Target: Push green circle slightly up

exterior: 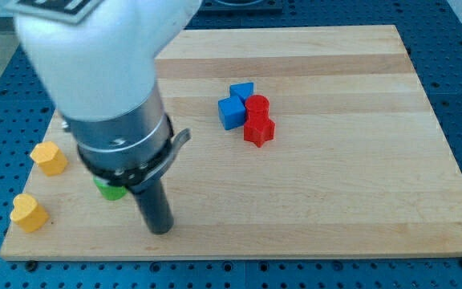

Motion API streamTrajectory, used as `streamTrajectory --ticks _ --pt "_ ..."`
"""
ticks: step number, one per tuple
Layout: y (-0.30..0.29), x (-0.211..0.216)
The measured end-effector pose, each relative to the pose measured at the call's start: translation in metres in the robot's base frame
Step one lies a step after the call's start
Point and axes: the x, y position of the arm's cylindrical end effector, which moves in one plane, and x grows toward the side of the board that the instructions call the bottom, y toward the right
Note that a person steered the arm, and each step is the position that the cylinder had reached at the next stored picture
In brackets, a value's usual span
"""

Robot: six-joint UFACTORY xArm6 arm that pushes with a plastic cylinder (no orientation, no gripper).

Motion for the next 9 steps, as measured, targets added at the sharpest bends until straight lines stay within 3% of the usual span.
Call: streamTrajectory --ticks 2,4,7,9 --pt "-0.044 -0.007" --pt "-0.044 -0.037" --pt "-0.07 -0.039" --pt "-0.076 -0.073"
